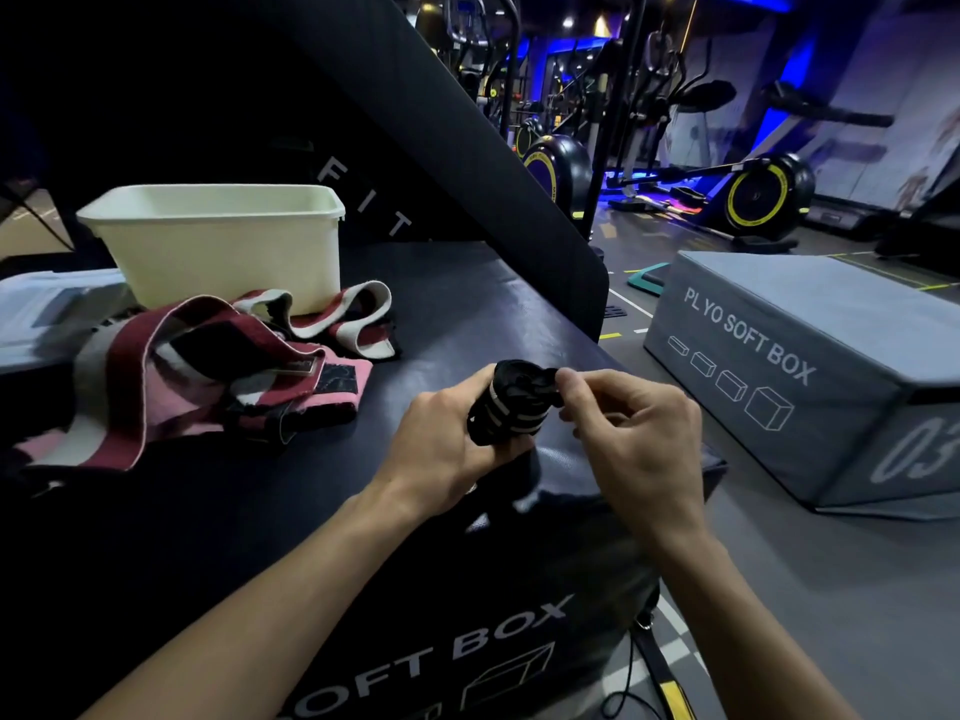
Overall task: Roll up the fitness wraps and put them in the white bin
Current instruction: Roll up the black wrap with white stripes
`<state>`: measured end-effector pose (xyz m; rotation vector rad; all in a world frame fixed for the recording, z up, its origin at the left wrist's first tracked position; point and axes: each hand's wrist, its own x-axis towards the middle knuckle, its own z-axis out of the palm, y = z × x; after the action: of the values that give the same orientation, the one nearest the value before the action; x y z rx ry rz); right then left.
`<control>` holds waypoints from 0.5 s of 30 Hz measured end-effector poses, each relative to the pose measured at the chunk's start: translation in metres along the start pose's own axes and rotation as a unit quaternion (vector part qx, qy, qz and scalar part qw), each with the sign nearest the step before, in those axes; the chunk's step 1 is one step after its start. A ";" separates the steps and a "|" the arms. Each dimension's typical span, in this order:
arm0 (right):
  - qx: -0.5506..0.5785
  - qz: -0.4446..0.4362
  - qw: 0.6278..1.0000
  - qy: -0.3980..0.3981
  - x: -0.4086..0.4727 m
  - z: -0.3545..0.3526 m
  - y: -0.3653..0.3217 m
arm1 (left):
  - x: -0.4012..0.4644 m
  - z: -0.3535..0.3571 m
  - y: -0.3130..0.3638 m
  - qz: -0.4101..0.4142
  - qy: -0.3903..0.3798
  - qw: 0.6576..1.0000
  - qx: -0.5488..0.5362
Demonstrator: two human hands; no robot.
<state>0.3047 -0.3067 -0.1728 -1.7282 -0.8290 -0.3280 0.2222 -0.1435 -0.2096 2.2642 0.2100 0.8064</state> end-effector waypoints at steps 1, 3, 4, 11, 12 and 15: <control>0.024 0.019 1.000 0.000 0.001 0.002 0.001 | 0.000 0.000 0.000 0.000 -0.001 1.000 -0.001; 0.094 0.065 0.993 -0.012 0.003 0.003 0.000 | 0.000 0.000 0.000 -0.001 -0.002 1.000 0.000; 0.140 0.094 0.985 -0.020 0.003 0.002 -0.001 | 0.000 0.000 -0.001 -0.002 -0.001 1.000 0.004; 0.477 0.268 0.833 -0.083 0.005 -0.007 -0.012 | 0.001 0.000 -0.003 -0.004 0.001 1.000 0.012; 0.504 0.281 0.812 -0.092 0.005 -0.007 -0.014 | 0.000 0.001 -0.003 -0.002 -0.001 1.000 0.007; 0.503 0.315 0.796 -0.117 0.003 -0.006 -0.016 | 0.001 0.001 -0.004 0.003 -0.005 1.000 0.000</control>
<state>0.2968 -0.3098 -0.1572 -0.9131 -0.3934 0.7009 0.2238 -0.1408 -0.2130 2.2684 0.1987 0.7978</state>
